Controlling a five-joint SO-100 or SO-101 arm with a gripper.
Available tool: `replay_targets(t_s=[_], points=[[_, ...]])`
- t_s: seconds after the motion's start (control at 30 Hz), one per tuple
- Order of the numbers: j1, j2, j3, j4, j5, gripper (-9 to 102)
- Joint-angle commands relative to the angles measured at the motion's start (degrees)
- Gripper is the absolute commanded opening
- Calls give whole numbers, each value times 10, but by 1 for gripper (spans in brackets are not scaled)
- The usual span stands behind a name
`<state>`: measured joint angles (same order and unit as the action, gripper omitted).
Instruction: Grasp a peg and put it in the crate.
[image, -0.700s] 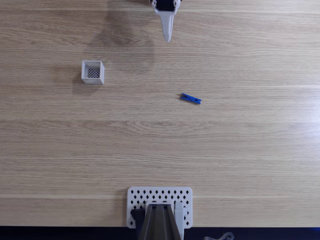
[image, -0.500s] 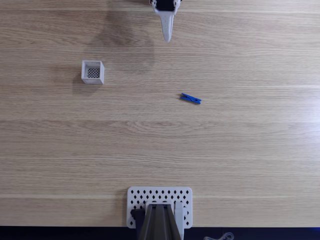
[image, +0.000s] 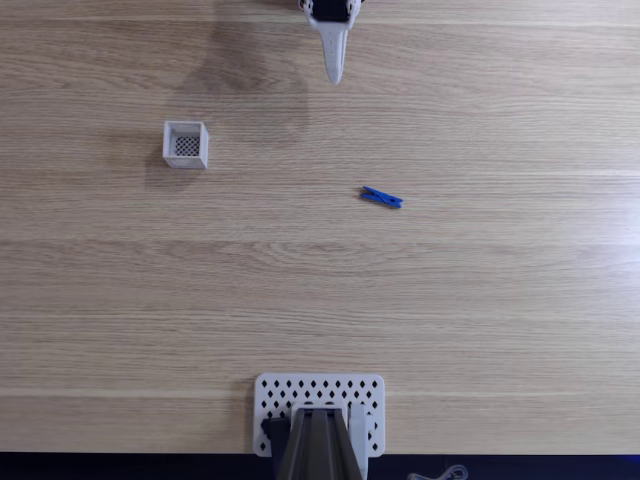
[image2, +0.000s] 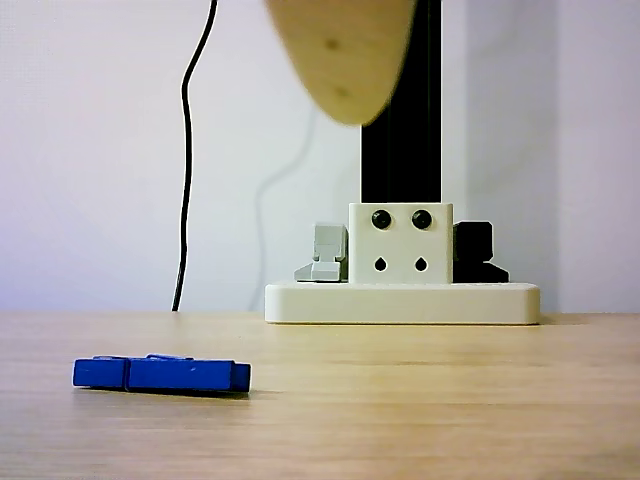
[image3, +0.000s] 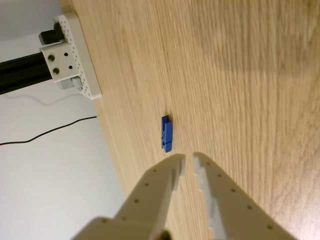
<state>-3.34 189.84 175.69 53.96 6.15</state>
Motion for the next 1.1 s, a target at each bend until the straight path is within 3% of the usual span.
replay_targets(t_s=[0.0, 0.47, 1.07], points=[[-6, 11, -10, 0, 7, 0], [-5, -41, -40, 2, 7, 0], [-5, -674, -479, 1, 2, 0]])
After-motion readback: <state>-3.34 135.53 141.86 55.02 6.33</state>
